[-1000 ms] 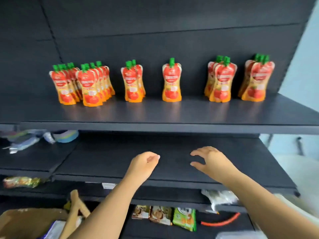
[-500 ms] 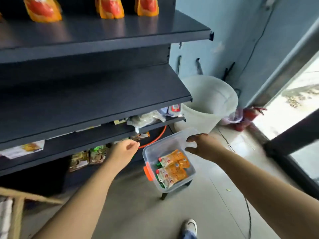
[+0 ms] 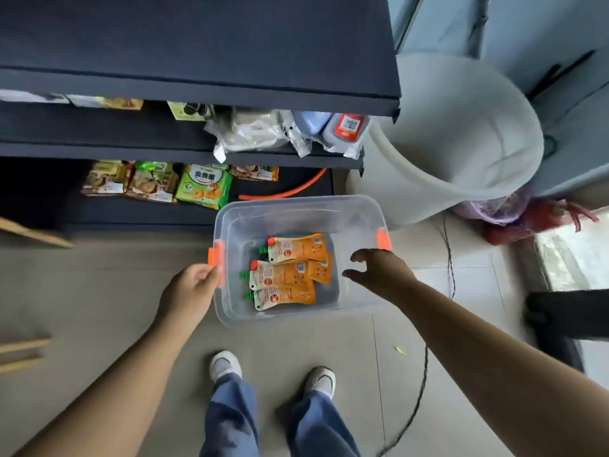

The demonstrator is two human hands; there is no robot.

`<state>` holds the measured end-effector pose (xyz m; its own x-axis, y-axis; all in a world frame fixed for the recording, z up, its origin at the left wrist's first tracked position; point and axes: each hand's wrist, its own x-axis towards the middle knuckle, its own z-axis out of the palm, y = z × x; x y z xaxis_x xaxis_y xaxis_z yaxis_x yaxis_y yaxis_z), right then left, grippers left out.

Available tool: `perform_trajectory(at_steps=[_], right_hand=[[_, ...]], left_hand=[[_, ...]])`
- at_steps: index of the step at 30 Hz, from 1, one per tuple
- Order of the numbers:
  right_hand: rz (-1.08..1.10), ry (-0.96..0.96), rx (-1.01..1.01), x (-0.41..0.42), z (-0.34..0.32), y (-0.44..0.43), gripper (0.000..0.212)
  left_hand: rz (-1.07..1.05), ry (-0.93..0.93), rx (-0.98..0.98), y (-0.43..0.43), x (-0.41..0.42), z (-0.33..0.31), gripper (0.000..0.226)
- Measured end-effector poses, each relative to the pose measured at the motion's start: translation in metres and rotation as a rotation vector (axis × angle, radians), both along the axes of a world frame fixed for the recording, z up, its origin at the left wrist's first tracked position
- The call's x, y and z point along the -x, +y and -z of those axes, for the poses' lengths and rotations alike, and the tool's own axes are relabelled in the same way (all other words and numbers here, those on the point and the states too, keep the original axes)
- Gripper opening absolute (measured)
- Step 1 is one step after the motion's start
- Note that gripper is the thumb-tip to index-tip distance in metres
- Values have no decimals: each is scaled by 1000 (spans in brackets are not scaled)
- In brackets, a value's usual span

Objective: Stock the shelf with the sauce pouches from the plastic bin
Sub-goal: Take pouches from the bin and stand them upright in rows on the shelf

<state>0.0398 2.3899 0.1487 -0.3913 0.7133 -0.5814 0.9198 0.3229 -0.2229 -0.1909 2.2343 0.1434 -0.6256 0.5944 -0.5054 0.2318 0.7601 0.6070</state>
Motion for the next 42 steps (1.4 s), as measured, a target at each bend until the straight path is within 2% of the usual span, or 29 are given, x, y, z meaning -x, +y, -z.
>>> perform_trajectory(at_steps=[7, 15, 21, 24, 27, 31, 34, 38, 40, 42], right_hand=[[-155, -46, 0, 53, 147, 53, 50], [-314, -21, 34, 99, 267, 69, 79], [-314, -162, 76, 103, 315, 65, 96], [-192, -141, 12, 97, 327, 65, 92], [-216, -131, -64, 97, 329, 69, 84], [-188, -120, -50, 95, 321, 77, 67], [-25, 46, 116, 90, 307, 79, 59], [224, 324, 330, 80, 271, 83, 66], [319, 497, 431, 67, 246, 78, 53], [453, 623, 565, 52, 222, 71, 41]], left_hand=[[-144, 168, 52, 52, 27, 122, 65], [-99, 363, -22, 71, 28, 194, 62], [-82, 452, -54, 68, 29, 204, 65], [-91, 449, -68, 68, 30, 206, 65], [-99, 447, -58, 70, 30, 206, 66], [-85, 481, -58, 68, 28, 207, 66], [-83, 505, -35, 68, 27, 206, 63], [-139, 427, -65, 69, 29, 206, 59], [-227, 425, -145, 70, 27, 199, 55], [-237, 501, -275, 74, 7, 186, 51]])
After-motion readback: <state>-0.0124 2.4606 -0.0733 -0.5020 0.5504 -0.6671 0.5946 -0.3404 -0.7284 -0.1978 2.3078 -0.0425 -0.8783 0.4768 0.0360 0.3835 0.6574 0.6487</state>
